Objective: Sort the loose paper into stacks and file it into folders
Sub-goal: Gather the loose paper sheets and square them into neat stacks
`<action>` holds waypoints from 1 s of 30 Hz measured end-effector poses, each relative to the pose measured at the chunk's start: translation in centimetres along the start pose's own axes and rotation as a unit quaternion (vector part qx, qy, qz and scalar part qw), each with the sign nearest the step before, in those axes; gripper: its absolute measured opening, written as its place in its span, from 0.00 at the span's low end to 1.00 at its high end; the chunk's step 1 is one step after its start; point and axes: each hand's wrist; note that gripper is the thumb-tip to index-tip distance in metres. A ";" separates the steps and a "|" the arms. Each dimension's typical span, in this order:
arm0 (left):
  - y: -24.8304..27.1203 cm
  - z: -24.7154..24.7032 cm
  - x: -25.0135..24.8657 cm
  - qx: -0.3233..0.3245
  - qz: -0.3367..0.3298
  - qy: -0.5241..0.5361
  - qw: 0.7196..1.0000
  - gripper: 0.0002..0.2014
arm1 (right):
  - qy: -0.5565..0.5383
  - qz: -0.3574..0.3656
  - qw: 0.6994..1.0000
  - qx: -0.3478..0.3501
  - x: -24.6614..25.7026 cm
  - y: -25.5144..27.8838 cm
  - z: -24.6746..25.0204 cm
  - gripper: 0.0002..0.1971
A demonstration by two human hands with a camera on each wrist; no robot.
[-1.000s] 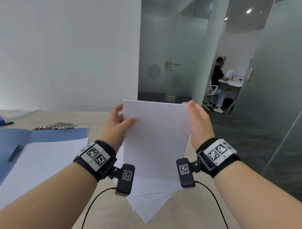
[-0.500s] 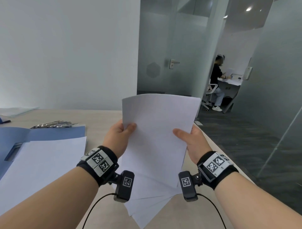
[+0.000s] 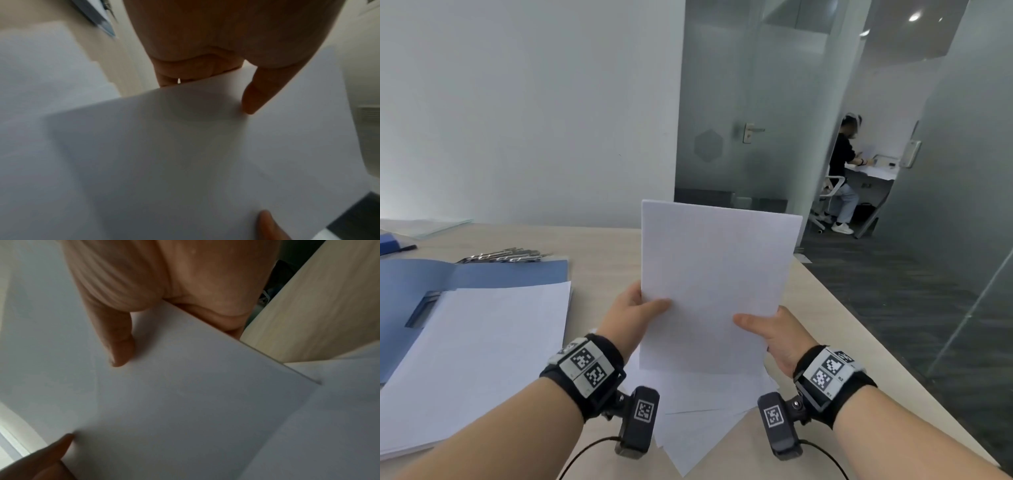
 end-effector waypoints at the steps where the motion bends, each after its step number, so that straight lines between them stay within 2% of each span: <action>1: 0.2 0.0 0.7 -0.002 0.018 -0.006 1.000 0.15 | 0.007 -0.006 1.000 0.003 -0.3 0.1 -0.1 0.14; 4: 0.5 0.1 1.3 -0.014 0.036 -0.040 0.998 0.11 | 0.007 -0.009 1.000 -0.009 -0.1 -0.1 -0.4 0.13; 9: 1.3 2.7 -1.5 -0.050 0.017 -0.055 0.997 0.10 | 0.004 -0.001 1.000 -0.007 2.4 -1.4 -3.4 0.07; 13: 3.3 7.8 -3.5 -0.111 0.042 -0.072 0.990 0.15 | 0.056 -0.031 0.997 0.046 2.6 -2.5 -8.1 0.15; 15: 4.4 10.9 -3.8 -0.150 0.079 -0.093 0.981 0.19 | 0.071 -0.046 0.994 0.070 1.8 -3.0 -10.9 0.14; 17: 5.8 13.9 -3.9 -0.189 0.115 -0.117 0.968 0.17 | 0.074 -0.061 0.991 0.090 0.7 -3.6 -13.8 0.13; 22: 9.1 20.6 -3.7 -0.213 0.179 -0.194 0.941 0.22 | 0.089 -0.090 0.983 0.135 -1.0 -4.7 -20.8 0.11; 30: 11.7 27.3 -3.6 -0.259 0.216 -0.243 0.910 0.23 | 0.113 -0.090 0.976 0.163 -1.5 -6.0 -27.7 0.14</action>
Point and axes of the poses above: each hand's wrist, its own y-axis away from the middle knuckle, its own z-axis out of the back of the hand, x = y × z, and after that the axes turned 7 degrees about x, right-handed
